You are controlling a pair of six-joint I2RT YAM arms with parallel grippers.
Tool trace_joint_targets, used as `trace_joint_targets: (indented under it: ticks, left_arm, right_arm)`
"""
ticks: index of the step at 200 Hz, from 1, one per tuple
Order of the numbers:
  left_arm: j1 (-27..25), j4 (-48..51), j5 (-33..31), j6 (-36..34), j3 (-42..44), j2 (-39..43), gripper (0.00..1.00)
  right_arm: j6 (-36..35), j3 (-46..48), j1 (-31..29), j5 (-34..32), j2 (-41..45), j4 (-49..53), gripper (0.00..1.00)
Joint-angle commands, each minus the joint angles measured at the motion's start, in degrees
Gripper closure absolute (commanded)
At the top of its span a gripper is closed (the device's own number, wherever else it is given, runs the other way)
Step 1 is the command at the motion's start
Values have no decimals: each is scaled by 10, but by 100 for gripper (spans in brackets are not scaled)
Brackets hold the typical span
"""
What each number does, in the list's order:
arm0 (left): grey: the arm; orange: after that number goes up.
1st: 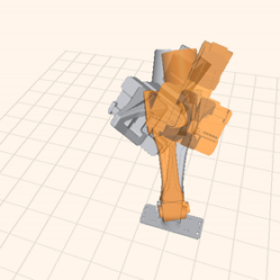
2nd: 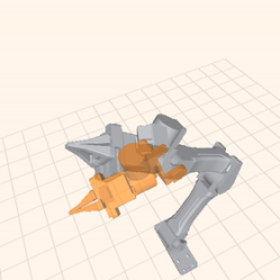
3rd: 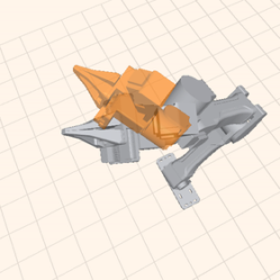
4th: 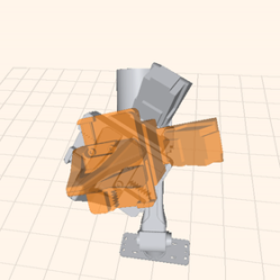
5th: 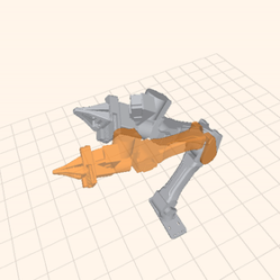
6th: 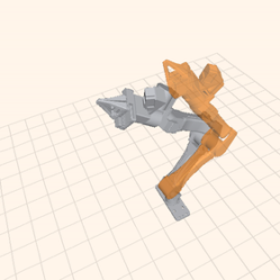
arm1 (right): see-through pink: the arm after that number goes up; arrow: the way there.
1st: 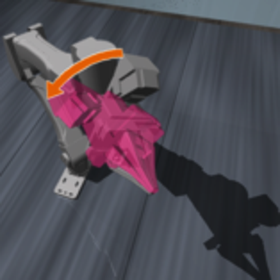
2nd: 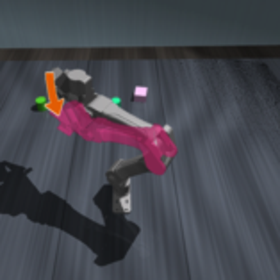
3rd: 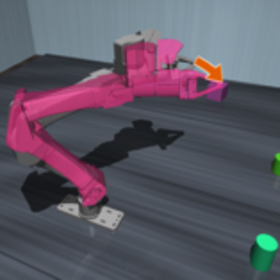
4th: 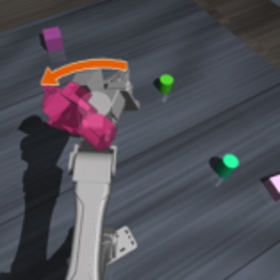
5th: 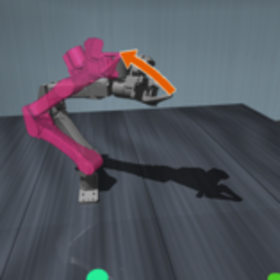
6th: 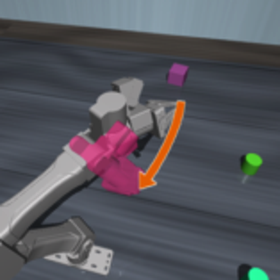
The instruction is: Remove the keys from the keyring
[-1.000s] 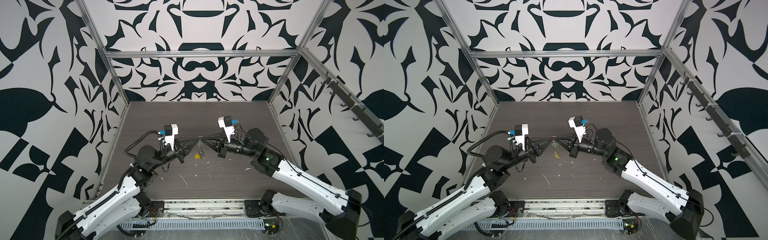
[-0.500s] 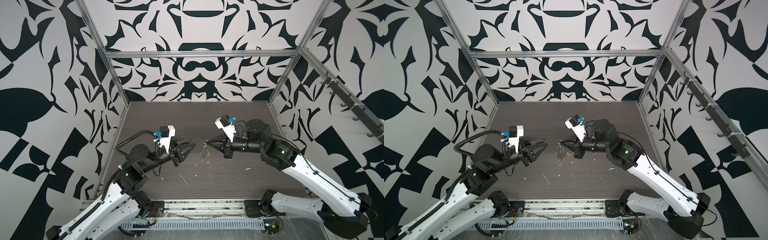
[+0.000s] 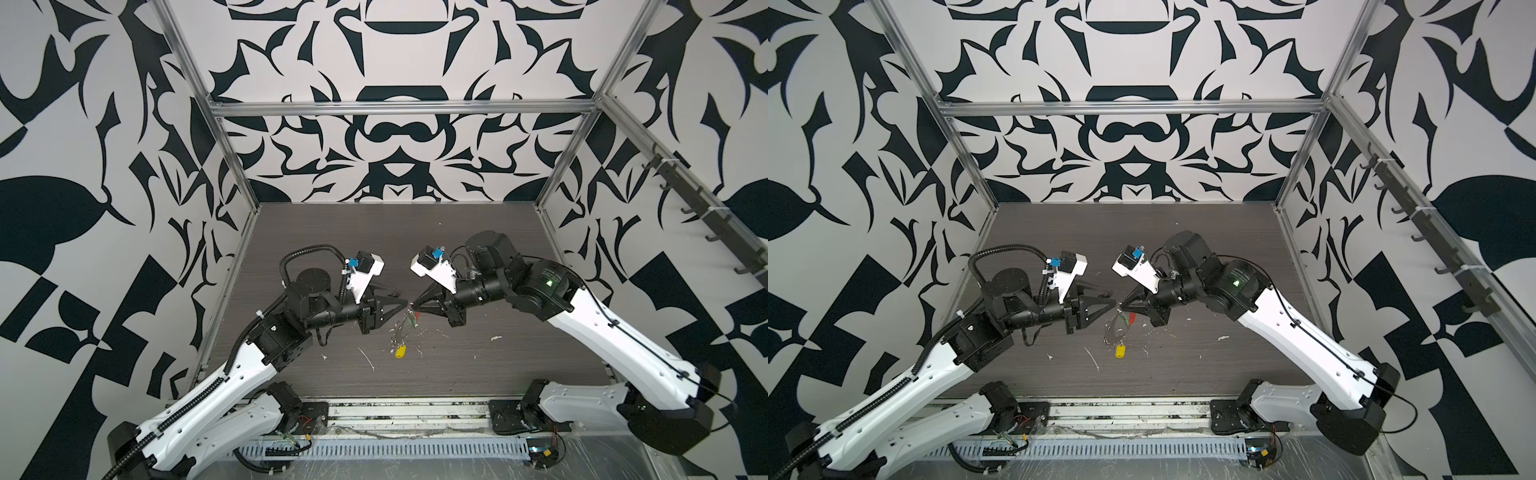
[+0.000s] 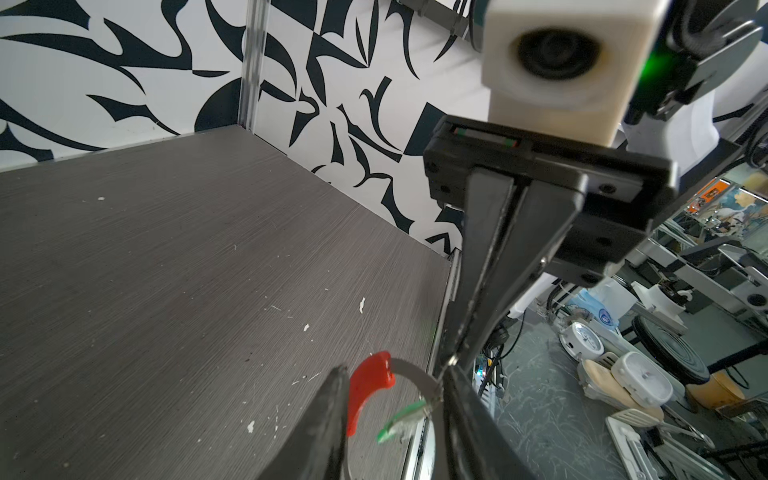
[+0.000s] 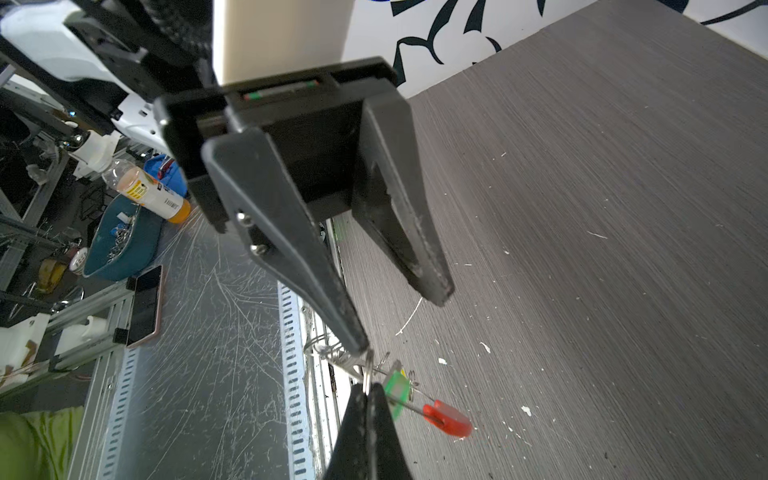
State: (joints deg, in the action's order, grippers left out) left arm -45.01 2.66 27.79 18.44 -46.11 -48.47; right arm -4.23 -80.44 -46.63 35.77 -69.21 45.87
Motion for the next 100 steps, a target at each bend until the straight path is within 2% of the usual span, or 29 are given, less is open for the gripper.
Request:
trace_joint_targets:
  ticks: [1,67,100]
  left_arm:
    - [-1,5,29,-5,-21,-2,64]
    - [-1,-27,77,4,-11,-5,69]
    - [-1,-25,82,6,-13,-11,79]
  right_arm:
    - [-22,-28,0,27,1,-1,100]
    - [-15,-28,1,18,-7,-15,100]
    - [-13,-29,0,10,-3,-20,100]
